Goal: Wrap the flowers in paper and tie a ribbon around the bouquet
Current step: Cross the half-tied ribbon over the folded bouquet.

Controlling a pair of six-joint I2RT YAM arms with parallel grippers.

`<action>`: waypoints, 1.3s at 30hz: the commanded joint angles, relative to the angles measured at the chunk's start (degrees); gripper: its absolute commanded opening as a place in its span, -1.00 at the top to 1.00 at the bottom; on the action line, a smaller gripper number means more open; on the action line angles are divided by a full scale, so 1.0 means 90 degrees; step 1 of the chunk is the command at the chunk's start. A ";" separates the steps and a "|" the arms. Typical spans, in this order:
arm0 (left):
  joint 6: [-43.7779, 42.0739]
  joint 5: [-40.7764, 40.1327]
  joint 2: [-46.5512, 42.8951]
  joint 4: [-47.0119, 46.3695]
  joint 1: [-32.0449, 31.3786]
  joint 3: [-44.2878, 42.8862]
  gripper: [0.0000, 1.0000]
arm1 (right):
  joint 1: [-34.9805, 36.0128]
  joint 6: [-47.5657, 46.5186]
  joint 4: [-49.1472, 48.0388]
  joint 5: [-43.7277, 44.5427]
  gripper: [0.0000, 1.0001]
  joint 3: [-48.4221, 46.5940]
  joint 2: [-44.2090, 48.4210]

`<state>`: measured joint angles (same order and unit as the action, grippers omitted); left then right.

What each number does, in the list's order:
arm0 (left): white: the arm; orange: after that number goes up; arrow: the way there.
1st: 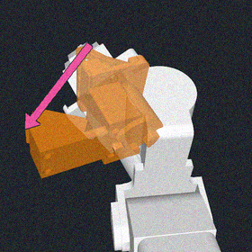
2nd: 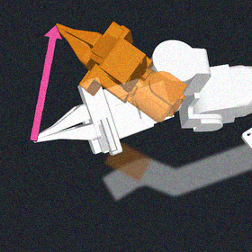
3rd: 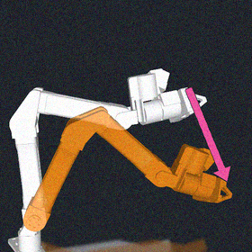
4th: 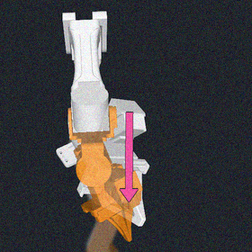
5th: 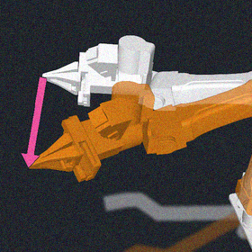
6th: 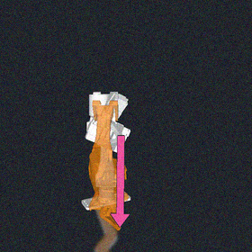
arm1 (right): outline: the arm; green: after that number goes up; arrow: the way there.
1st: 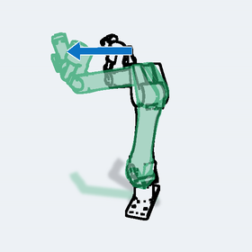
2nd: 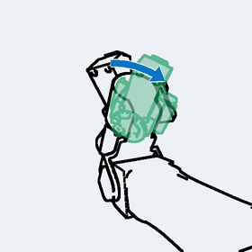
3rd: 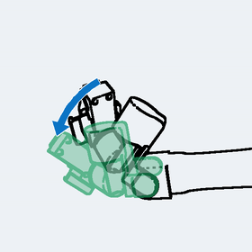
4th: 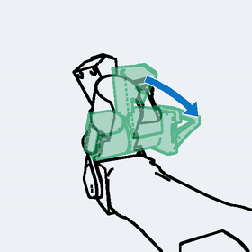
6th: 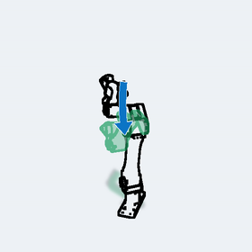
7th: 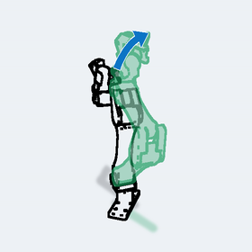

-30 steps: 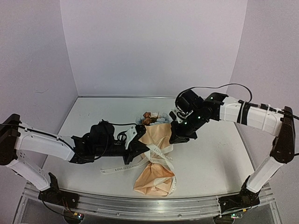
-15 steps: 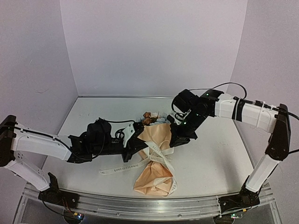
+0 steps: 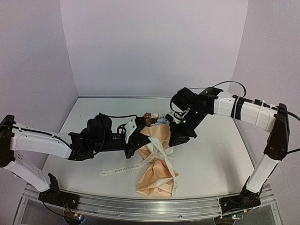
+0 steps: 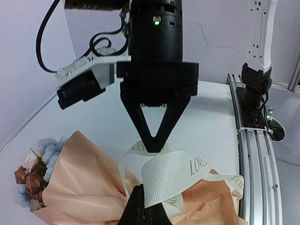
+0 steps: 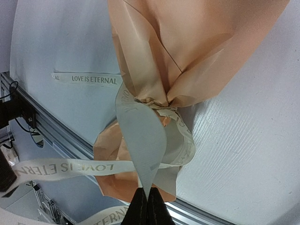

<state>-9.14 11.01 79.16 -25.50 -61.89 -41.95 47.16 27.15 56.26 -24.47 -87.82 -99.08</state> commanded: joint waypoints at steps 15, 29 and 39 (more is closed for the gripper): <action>-0.0511 0.1064 0.1308 0.0225 -0.0008 -0.1682 1.00 | -0.0148 -0.0279 -0.0887 0.1580 -0.13 0.2271 0.2444; -0.0563 0.2610 0.3303 0.0932 0.0501 -0.3943 1.00 | -0.0133 -0.0869 -0.2314 0.1344 -0.25 0.3941 0.3867; -0.0456 0.2783 0.3842 0.0732 0.1030 -0.4258 1.00 | -0.0303 -0.0529 -0.1967 0.2197 -0.20 0.3872 0.3797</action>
<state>-13.50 34.46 114.82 -16.38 -54.29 -80.38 45.89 20.52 37.25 -11.15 -52.31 -64.15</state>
